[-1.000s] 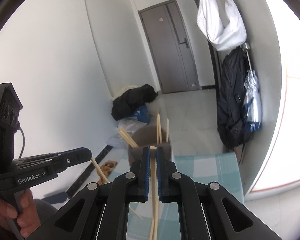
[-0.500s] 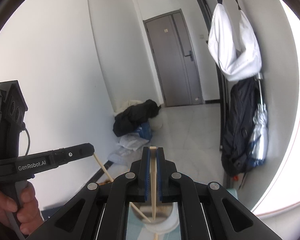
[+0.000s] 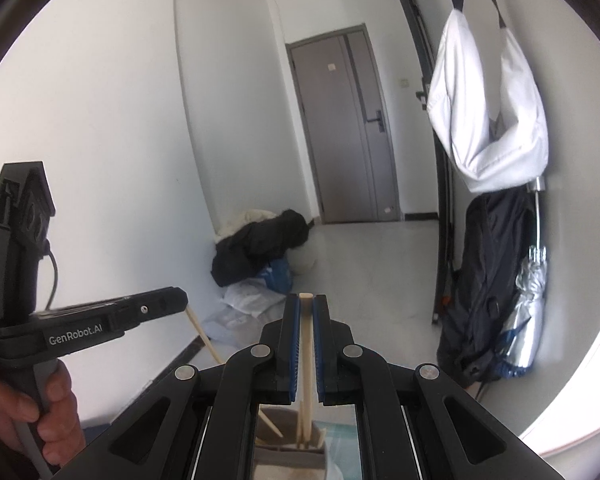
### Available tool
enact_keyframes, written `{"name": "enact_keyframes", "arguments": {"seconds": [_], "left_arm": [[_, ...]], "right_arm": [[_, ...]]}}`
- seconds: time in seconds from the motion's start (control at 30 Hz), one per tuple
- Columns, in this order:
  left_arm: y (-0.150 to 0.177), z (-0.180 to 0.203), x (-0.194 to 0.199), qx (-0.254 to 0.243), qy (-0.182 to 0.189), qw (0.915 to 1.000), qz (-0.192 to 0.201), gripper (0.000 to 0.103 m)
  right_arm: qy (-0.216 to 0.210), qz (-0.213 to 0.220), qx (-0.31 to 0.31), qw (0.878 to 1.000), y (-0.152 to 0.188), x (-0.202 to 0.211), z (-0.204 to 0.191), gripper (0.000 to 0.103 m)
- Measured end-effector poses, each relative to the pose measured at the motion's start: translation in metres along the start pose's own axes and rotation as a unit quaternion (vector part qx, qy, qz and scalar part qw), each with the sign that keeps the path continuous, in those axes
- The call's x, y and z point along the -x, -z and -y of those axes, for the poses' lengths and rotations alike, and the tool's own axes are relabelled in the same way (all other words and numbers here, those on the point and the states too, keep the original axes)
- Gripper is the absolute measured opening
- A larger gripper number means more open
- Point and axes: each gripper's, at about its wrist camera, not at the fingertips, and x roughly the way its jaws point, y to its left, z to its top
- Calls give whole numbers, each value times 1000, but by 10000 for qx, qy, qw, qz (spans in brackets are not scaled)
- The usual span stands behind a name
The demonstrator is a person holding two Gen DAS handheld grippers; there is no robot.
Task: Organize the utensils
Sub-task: 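Raise both grippers' chopsticks over the holder and lower them into it, then open both grippers to release the chopsticks into the holder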
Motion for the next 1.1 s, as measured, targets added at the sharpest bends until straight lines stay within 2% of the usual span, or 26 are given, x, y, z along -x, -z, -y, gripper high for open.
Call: {"name": "enact_keyframes", "arguments": {"seconds": [0.4, 0.57, 0.67, 0.77, 0.8, 0.87, 0.9, 0.97, 1.0, 1.1], "left_arm": [[14, -9, -33, -15, 44, 9993, -364, 2], [20, -10, -37, -53, 123, 9987, -489, 2], [25, -10, -42, -74, 305, 9971, -688, 2], [30, -9, -44, -101, 211, 9963, -831, 2], [31, -10, -43, -57, 119, 9963, -846, 2], [34, -12, -38, 27, 165, 9963, -843, 3], [35, -11, -37, 22, 135, 9962, -862, 5], [37, -10, -34, -28, -19, 9961, -878, 20], [38, -9, -34, -25, -28, 9962, -868, 23], [40, -10, -27, 19, -150, 9968, -785, 41]], "right_arm": [[-137, -342, -40, 9993, 30, -30, 11, 6], [-212, -496, -13, 9985, 42, -38, 10, 6], [-254, -667, 13, 9974, 53, -45, 9, 6], [-451, -957, 15, 9944, 68, -54, 7, 7], [-465, -982, 32, 9941, 73, -54, 6, 8], [-534, -997, 59, 9936, 81, -51, 5, 9], [-576, -981, 65, 9935, 84, -48, 4, 9], [-527, -916, 37, 9944, 87, -40, 4, 10], [-508, -881, -3, 9948, 88, -35, 6, 11], [-382, -770, -114, 9962, 87, -22, 10, 20]]}}
